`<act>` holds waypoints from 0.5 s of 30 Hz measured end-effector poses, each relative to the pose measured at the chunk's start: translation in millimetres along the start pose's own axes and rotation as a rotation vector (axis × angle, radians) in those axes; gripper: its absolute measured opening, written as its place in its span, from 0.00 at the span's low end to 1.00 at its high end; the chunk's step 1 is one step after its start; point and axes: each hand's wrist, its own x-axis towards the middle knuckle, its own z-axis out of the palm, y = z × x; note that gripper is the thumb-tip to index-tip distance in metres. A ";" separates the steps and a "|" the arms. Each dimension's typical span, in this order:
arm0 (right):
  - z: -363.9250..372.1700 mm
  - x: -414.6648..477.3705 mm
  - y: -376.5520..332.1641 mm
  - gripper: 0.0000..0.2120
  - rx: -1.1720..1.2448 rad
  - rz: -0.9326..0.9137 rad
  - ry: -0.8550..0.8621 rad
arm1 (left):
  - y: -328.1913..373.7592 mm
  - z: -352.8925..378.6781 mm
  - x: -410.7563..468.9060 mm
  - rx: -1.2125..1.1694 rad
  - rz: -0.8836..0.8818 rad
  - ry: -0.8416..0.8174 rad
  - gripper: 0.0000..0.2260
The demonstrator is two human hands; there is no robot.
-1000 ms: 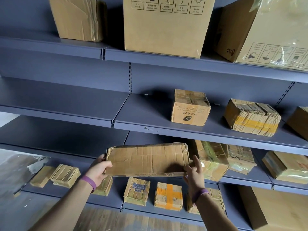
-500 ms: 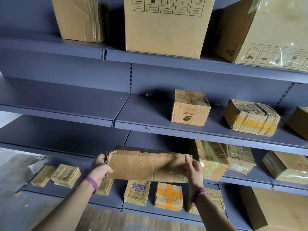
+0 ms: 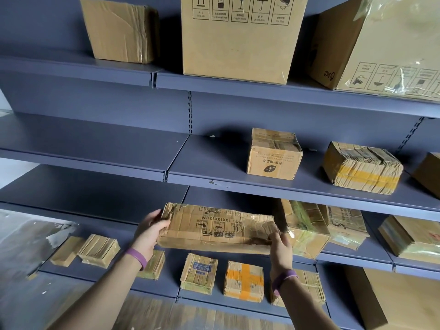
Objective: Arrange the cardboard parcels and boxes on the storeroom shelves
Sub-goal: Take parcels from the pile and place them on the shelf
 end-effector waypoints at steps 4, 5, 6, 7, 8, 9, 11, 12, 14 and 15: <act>-0.5 -1.7 2.2 0.07 0.020 0.050 -0.048 | 1.9 -1.0 -0.6 0.084 0.017 -0.025 0.13; -0.3 -2.7 2.2 0.08 0.031 0.069 -0.057 | 2.3 -0.5 -0.8 0.089 0.009 -0.008 0.12; -0.3 -3.2 3.2 0.09 0.047 0.077 -0.062 | 1.6 -0.5 0.0 0.080 0.001 0.008 0.10; -0.3 -3.3 4.1 0.10 0.067 0.078 -0.058 | 1.7 0.1 0.9 0.059 -0.010 0.022 0.07; -0.6 -3.7 4.9 0.12 0.087 0.072 -0.050 | 1.6 0.4 2.6 0.037 -0.026 0.036 0.05; -0.7 -3.6 5.7 0.14 0.100 0.061 -0.043 | 2.9 0.6 4.2 0.033 -0.049 0.047 0.07; -1.9 -3.8 7.1 0.16 0.116 0.048 -0.036 | 4.3 -0.5 8.4 0.074 -0.097 0.058 0.19; -2.3 -4.1 7.4 0.16 0.127 0.053 -0.037 | 4.9 -1.1 10.1 0.091 -0.121 0.055 0.25; -2.3 -3.9 7.6 0.16 0.122 0.051 -0.042 | 7.0 -0.2 9.8 0.080 -0.145 0.061 0.27; -1.6 -4.1 8.4 0.15 0.098 0.037 -0.041 | 8.0 0.9 8.4 0.055 -0.143 0.072 0.24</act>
